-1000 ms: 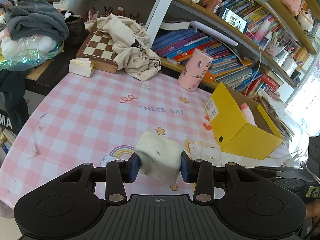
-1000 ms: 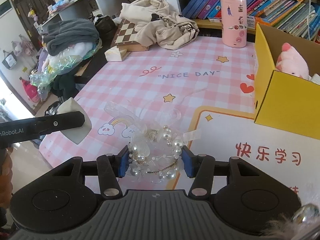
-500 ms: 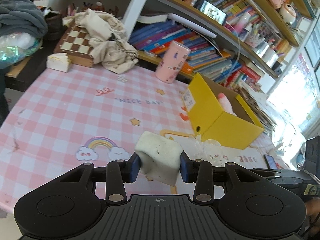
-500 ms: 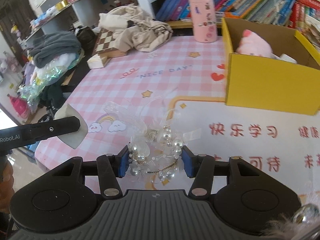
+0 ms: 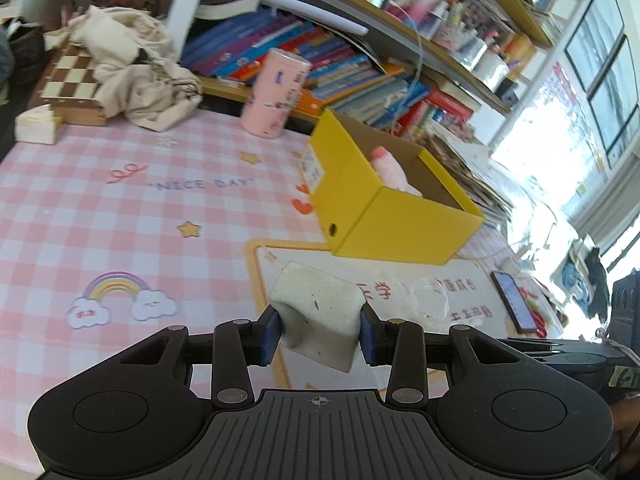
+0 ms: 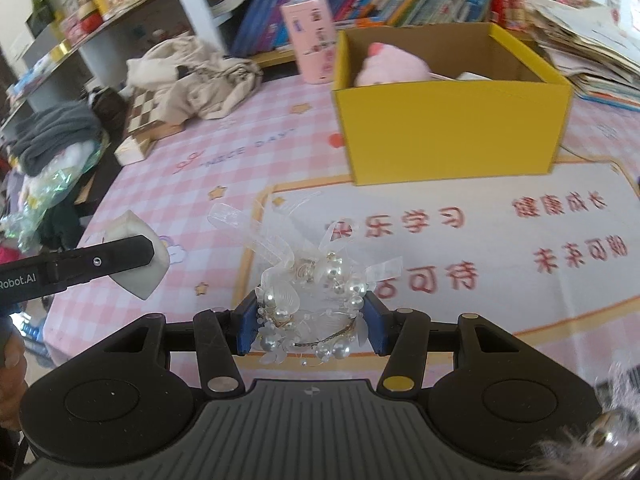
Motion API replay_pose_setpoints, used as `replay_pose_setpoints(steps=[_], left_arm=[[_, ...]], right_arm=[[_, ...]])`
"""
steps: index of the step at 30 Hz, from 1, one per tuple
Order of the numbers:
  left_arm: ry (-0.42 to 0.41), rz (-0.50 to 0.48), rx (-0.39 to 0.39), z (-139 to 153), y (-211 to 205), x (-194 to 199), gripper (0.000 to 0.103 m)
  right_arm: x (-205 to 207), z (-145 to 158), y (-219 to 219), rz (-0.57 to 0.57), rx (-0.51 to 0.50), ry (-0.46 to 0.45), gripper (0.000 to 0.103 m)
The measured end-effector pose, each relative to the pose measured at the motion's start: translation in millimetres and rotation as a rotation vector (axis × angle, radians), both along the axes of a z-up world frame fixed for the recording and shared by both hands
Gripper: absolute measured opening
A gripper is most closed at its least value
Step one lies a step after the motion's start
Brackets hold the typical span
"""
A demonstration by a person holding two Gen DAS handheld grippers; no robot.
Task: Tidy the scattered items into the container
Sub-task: 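Lift the pearl bracelet and white cube and carry them toward the yellow box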
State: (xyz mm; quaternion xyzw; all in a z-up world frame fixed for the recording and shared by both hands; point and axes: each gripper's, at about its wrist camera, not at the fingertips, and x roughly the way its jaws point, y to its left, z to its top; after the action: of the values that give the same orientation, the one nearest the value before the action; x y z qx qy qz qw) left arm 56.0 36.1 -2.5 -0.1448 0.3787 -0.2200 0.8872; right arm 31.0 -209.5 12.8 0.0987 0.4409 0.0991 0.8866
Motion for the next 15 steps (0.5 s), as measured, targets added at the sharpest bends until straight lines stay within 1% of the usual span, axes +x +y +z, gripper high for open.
replay_pose_setpoints(steps=[9,15], left_arm=[[-0.001,-0.064,0.016,2.0,-35.6,10.0,0.038],[-0.003,-0.087,0.026,3.8,-55.9,17.1,0.038]], right_arm=[[-4.4,2.4,-36.9,-0.087,0.008,-0.009,0.050],[-3.2,4.8,-62.6,-0.139,0.015,-0.027,0.050]])
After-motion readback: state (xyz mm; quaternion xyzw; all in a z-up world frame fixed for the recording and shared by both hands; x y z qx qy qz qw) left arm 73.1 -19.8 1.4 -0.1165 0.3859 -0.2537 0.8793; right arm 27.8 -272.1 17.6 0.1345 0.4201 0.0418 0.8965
